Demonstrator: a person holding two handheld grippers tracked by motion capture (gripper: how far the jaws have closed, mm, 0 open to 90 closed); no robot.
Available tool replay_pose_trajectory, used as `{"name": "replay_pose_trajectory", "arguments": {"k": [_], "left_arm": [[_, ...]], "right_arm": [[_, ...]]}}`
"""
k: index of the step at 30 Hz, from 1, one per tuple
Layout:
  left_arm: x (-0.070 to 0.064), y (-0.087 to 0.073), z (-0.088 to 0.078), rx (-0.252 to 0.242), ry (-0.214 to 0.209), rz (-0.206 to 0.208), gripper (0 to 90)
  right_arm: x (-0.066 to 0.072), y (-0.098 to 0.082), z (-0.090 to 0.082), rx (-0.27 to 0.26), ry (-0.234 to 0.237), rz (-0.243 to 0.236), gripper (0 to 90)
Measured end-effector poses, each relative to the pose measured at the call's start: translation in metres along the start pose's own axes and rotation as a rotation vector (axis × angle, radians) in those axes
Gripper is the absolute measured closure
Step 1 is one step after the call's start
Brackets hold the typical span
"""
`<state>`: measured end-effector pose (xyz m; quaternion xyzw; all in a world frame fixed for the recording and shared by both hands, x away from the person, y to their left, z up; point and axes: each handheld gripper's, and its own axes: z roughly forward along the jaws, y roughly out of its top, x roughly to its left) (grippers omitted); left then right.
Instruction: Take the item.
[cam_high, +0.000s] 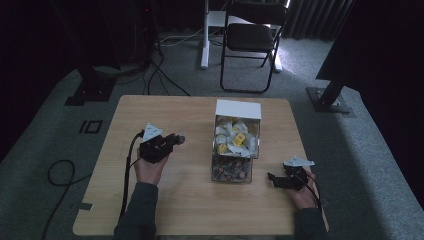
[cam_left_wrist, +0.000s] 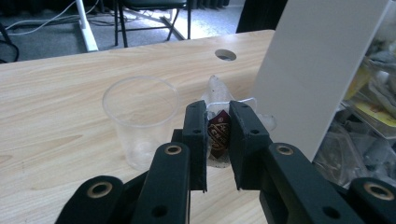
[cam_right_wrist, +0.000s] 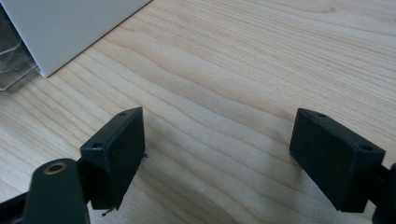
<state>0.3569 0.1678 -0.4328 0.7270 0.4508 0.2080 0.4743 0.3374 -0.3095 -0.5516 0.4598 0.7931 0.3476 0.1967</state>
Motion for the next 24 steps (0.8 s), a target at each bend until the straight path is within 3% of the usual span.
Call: {"name": "replay_pose_trajectory", "arguments": {"k": [13,24], "left_arm": [[0.010,0.010,0.012,-0.003,0.028,0.019,78.5],[0.025,0.020,0.032,-0.008,0.066,-0.015,78.4]], "right_arm": [[0.000,0.000,0.000,0.000,0.000,0.000,17.9],[0.000,0.000,0.000,0.000,0.000,0.000,17.9]]}}
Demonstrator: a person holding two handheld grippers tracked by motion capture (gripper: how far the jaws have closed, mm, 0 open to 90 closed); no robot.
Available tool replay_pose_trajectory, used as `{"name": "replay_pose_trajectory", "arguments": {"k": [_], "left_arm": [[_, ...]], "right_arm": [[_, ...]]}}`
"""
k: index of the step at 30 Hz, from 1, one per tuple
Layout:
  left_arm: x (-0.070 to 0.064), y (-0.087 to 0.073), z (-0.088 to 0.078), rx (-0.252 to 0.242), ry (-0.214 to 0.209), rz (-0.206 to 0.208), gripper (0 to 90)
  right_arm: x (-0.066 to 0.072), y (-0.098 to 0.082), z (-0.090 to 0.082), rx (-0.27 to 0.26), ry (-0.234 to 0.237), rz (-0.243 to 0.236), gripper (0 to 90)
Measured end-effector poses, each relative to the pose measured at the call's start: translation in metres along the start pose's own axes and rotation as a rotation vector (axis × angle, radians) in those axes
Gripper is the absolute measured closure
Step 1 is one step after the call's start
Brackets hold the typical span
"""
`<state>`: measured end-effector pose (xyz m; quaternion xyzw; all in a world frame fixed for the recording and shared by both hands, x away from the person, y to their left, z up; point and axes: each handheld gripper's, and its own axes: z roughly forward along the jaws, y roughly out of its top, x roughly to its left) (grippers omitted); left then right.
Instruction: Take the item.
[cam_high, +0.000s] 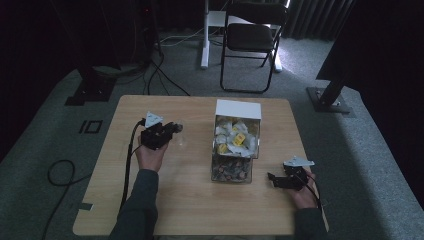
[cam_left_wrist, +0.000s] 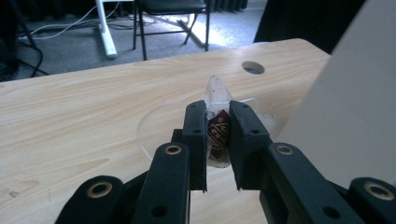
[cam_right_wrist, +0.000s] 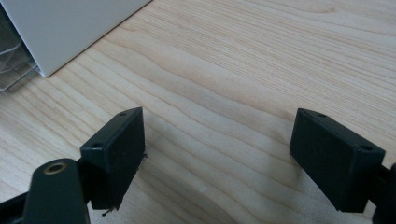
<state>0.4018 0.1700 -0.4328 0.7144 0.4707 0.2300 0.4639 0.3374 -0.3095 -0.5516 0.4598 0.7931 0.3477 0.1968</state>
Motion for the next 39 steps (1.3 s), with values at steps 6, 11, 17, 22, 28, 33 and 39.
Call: {"name": "replay_pose_trajectory", "arguments": {"k": [6,11,17,22,28,33,39], "left_arm": [[0.004,0.004,0.012,0.005,0.023,-0.011,78.4],[0.005,0.007,0.018,0.001,0.026,-0.021,78.0],[0.007,0.005,0.023,0.011,0.017,-0.039,72.5],[0.006,0.005,0.023,0.000,0.015,-0.038,48.4],[0.007,0.006,0.020,-0.011,0.013,-0.040,43.0],[0.008,0.007,0.016,-0.019,0.025,-0.043,41.6],[0.010,0.007,0.012,-0.011,0.048,-0.025,41.5]], "right_arm": [[0.000,0.000,0.000,0.000,0.000,0.000,17.9],[0.000,0.000,0.000,0.000,0.000,0.000,17.9],[0.000,0.000,0.000,0.000,0.000,0.001,17.9],[0.000,0.000,0.000,0.000,0.000,0.000,17.9],[0.000,0.000,0.000,0.000,0.000,0.000,17.9],[0.000,0.000,0.000,0.000,0.001,-0.001,17.9],[0.000,0.000,0.000,0.000,0.001,-0.001,17.9]]}}
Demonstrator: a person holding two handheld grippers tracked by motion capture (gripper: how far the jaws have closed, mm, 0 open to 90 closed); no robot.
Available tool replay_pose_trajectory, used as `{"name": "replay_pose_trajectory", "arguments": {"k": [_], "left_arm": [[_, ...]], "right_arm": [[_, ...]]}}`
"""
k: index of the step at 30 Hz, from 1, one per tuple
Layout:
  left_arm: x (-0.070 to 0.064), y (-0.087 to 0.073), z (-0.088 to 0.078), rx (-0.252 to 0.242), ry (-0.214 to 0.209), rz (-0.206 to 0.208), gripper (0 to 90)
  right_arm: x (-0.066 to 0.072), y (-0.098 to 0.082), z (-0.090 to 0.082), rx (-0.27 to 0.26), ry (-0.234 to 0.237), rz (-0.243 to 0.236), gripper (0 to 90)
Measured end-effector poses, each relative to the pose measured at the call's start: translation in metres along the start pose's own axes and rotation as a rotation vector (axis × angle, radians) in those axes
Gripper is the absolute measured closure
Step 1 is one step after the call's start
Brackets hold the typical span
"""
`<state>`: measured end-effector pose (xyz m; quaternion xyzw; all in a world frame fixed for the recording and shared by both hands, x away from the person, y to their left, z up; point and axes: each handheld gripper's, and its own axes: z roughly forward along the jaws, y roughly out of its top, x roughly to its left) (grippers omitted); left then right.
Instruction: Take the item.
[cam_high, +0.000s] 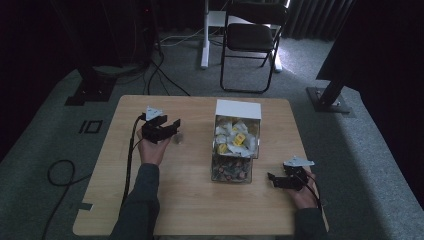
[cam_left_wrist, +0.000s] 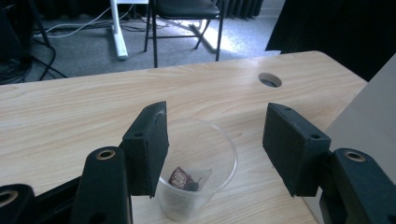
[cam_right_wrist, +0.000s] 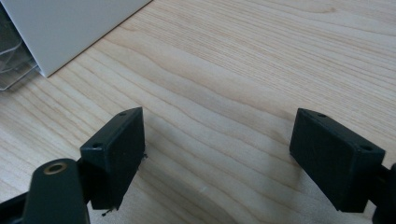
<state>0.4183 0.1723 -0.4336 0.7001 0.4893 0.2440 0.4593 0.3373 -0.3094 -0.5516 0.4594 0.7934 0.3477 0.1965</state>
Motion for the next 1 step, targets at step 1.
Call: {"name": "replay_pose_trajectory", "arguments": {"k": [1], "left_arm": [[0.0000,-0.0003,-0.0005,-0.001,0.006,0.005,41.5]], "right_arm": [[0.0000,0.0000,0.0000,0.000,0.000,0.000,17.9]]}}
